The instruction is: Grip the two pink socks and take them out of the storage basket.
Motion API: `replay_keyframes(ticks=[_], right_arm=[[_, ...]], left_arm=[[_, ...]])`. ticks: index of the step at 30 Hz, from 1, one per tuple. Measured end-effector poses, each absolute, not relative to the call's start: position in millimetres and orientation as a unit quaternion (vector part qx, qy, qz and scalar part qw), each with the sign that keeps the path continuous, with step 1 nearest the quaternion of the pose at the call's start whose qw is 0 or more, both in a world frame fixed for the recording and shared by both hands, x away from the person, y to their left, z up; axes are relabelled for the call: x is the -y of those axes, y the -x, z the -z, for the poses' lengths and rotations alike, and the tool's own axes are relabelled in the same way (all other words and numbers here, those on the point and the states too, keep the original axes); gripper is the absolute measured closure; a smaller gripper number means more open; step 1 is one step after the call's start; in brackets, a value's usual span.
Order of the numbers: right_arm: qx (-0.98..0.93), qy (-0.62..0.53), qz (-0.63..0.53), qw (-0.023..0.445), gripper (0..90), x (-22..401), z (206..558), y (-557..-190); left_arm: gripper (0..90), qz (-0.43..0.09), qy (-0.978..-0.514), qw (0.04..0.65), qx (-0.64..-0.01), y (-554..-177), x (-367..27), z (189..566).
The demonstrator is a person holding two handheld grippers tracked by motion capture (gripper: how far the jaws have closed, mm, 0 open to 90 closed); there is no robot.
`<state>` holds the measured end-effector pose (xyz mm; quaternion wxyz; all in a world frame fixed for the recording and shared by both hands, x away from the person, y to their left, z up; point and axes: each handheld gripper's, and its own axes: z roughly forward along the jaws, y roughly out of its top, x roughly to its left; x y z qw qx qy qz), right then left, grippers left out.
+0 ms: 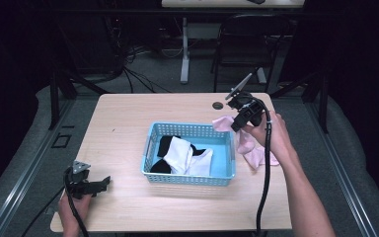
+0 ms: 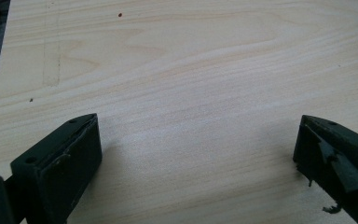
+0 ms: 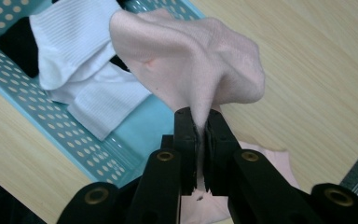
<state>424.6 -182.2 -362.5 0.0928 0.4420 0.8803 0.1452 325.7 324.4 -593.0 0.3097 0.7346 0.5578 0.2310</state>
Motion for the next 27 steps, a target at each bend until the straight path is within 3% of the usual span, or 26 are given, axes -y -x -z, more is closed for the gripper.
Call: replay_keyframes(ticks=[27], right_arm=[[-0.837,-0.524,-0.132,0.089,85.1,276,388,-422]], left_arm=[[0.9,-0.231,-0.735,0.310,-0.558,-326,-324,593]])
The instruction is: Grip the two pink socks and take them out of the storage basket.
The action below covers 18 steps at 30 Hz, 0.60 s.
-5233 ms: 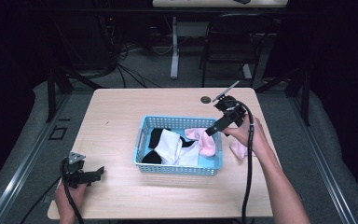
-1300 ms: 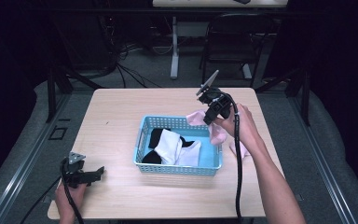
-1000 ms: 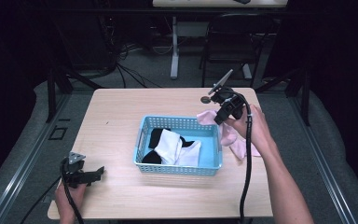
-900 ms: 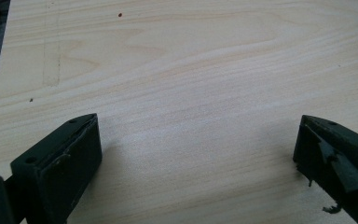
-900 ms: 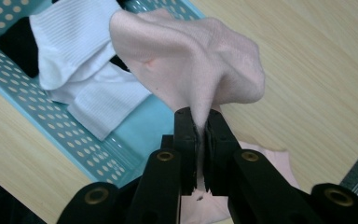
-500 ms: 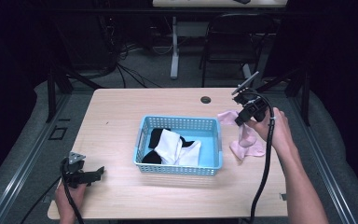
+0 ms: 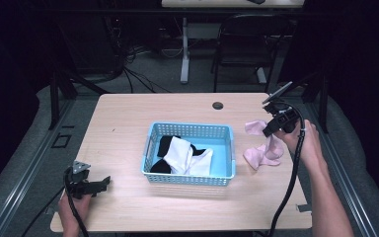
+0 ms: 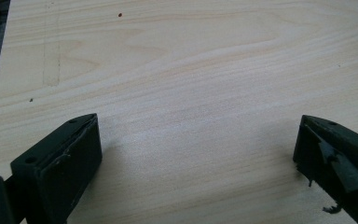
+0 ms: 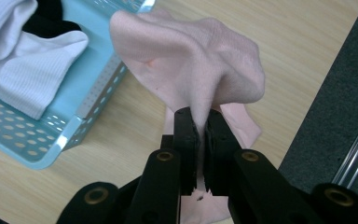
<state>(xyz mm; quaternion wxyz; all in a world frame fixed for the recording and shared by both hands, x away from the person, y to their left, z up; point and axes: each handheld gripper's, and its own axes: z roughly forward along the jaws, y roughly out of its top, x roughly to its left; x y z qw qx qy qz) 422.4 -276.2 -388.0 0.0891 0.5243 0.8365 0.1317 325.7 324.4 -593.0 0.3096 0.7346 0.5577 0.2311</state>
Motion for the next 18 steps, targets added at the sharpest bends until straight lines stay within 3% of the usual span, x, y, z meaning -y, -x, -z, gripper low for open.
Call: replay_keyframes(ticks=[18], right_arm=[[-0.819,-0.561,-0.107,0.044,84.4,308,453,-428]], left_arm=[[0.9,-0.231,-0.735,0.310,-0.558,-326,-324,593]])
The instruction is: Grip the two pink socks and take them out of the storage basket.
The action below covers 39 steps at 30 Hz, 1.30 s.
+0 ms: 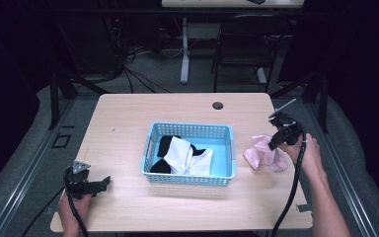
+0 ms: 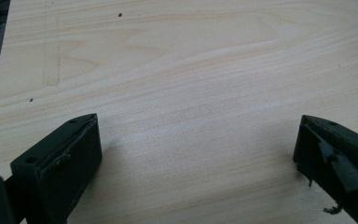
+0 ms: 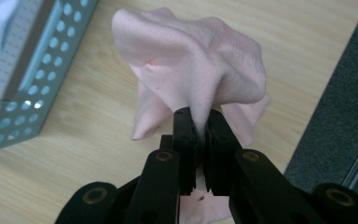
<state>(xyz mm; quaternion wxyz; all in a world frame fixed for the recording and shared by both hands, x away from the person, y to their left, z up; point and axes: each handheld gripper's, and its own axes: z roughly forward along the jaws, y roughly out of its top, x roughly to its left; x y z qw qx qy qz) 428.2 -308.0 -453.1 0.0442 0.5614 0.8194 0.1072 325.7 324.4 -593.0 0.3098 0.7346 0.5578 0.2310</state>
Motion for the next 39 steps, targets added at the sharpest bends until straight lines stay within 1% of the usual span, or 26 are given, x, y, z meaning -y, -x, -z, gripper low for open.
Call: replay_keyframes(ticks=[1,2,3,8,9,10,11,13,14,15,17,18,21,22,23,24,25,26,27,29,30,34,35,39], right_arm=[[-0.817,-0.566,-0.104,0.034,83.8,306,467,-428],[-0.817,-0.566,-0.104,0.034,83.8,306,467,-428],[-0.814,-0.570,-0.110,0.025,83.2,304,479,-428],[-0.816,-0.569,-0.102,0.009,80.9,302,497,-430],[-0.815,-0.569,-0.108,0.007,74.1,301,504,-430],[-0.815,-0.569,-0.108,0.007,74.1,301,504,-430],[-0.815,-0.568,-0.111,0.007,70.6,301,505,-429],[-0.814,-0.567,-0.126,0.010,56.1,302,503,-426],[-0.814,-0.564,-0.137,0.017,45.1,305,496,-423],[-0.814,-0.564,-0.137,0.017,45.1,305,496,-423],[-0.813,-0.562,-0.152,0.025,36.2,305,490,-417],[-0.813,-0.560,-0.155,0.031,28.4,305,485,-410],[-0.819,-0.551,-0.152,0.041,16.8,304,479,-401],[-0.819,-0.551,-0.152,0.041,16.8,304,479,-401],[-0.821,-0.548,-0.150,0.048,13.8,304,476,-391],[-0.821,-0.548,-0.150,0.048,13.8,304,476,-391],[-0.822,-0.546,-0.150,0.054,8.6,304,476,-382],[-0.822,-0.546,-0.150,0.054,8.6,304,476,-382],[-0.822,-0.547,-0.143,0.063,2.6,305,478,-373],[-0.823,-0.546,-0.145,0.064,1.0,305,479,-370],[-0.823,-0.544,-0.147,0.068,0.0,307,485,-360],[-0.821,-0.545,-0.154,0.072,0.0,311,491,-348],[-0.816,-0.549,-0.162,0.075,0.0,316,497,-339],[-0.810,-0.557,-0.169,0.077,0.0,322,508,-329]], left_arm=[[0.9,-0.231,-0.735,0.310,-0.558,-326,-324,593],[0.9,-0.231,-0.735,0.310,-0.558,-326,-324,593],[0.9,-0.231,-0.734,0.310,-0.558,-326,-324,593],[0.9,-0.231,-0.735,0.310,-0.558,-326,-324,593],[0.9,-0.231,-0.735,0.310,-0.558,-326,-324,593],[0.9,-0.231,-0.735,0.310,-0.558,-326,-324,593],[0.9,-0.231,-0.734,0.310,-0.558,-326,-324,593],[0.9,-0.231,-0.735,0.310,-0.558,-326,-324,593],[0.9,-0.231,-0.735,0.310,-0.558,-326,-324,593],[0.9,-0.231,-0.735,0.310,-0.558,-326,-324,593],[0.9,-0.231,-0.735,0.310,-0.558,-326,-324,593],[0.9,-0.231,-0.735,0.310,-0.558,-326,-324,593],[0.9,-0.231,-0.735,0.310,-0.558,-326,-324,593],[0.9,-0.231,-0.735,0.310,-0.558,-326,-324,593],[0.9,-0.231,-0.735,0.309,-0.558,-326,-324,593],[0.9,-0.231,-0.735,0.309,-0.558,-326,-324,593],[1.0,-0.231,-0.735,0.310,-0.558,-326,-324,593],[0.9,-0.231,-0.735,0.310,-0.558,-326,-324,593],[1.0,-0.232,-0.735,0.310,-0.558,-326,-324,593],[1.1,-0.232,-0.734,0.310,-0.558,-326,-324,593],[1.1,-0.232,-0.735,0.309,-0.557,-326,-324,593],[1.1,-0.232,-0.735,0.309,-0.557,-326,-324,593],[1.1,-0.232,-0.734,0.310,-0.558,-326,-324,593],[1.1,-0.232,-0.734,0.309,-0.558,-325,-324,593]])
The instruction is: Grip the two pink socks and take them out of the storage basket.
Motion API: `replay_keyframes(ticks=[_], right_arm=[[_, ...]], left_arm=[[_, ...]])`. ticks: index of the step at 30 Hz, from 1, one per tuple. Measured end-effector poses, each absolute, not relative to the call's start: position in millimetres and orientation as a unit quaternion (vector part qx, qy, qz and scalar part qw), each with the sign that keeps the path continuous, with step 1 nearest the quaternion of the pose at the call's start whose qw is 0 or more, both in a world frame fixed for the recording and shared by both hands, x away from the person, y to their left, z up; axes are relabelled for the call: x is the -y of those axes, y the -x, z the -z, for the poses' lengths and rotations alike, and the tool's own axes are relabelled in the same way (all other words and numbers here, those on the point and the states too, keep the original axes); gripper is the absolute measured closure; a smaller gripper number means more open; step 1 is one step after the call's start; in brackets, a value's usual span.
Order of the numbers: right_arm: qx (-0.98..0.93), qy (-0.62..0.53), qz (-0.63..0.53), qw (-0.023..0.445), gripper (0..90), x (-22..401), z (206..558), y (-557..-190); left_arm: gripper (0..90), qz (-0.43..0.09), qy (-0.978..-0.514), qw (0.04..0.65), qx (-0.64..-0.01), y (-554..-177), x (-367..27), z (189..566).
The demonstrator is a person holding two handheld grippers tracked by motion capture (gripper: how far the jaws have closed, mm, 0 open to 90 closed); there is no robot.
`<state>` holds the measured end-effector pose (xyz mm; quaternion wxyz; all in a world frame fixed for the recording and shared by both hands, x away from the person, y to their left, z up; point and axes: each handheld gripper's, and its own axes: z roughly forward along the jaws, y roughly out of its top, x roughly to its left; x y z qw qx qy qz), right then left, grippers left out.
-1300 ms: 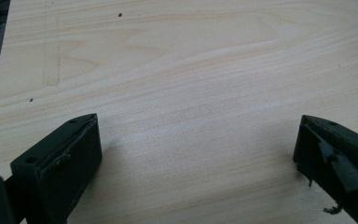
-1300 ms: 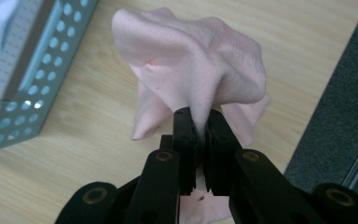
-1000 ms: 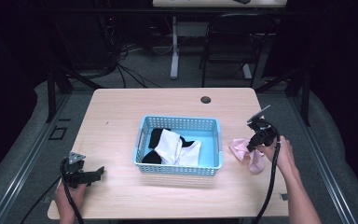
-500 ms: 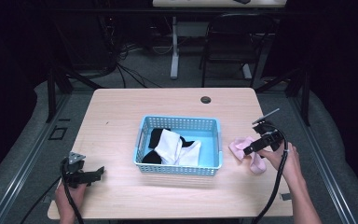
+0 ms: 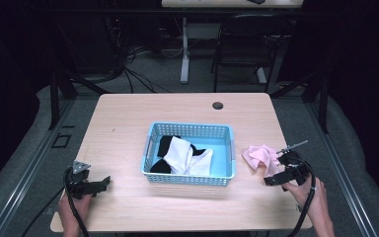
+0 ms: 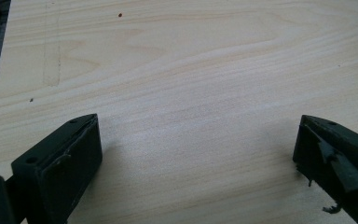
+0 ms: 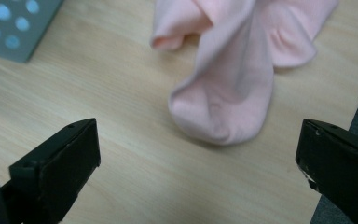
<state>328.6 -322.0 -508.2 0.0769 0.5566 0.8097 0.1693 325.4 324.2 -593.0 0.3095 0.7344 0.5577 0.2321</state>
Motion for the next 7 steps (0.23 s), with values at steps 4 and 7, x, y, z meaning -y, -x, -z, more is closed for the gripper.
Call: replay_keyframes(ticks=[4,7], right_arm=[[-0.798,-0.572,-0.177,0.077,0.0,332,535,-314],[-0.793,-0.575,-0.185,0.077,0.0,335,546,-310]], left_arm=[[1.1,-0.232,-0.734,0.309,-0.558,-325,-324,593],[1.1,-0.232,-0.734,0.309,-0.558,-325,-324,593]])
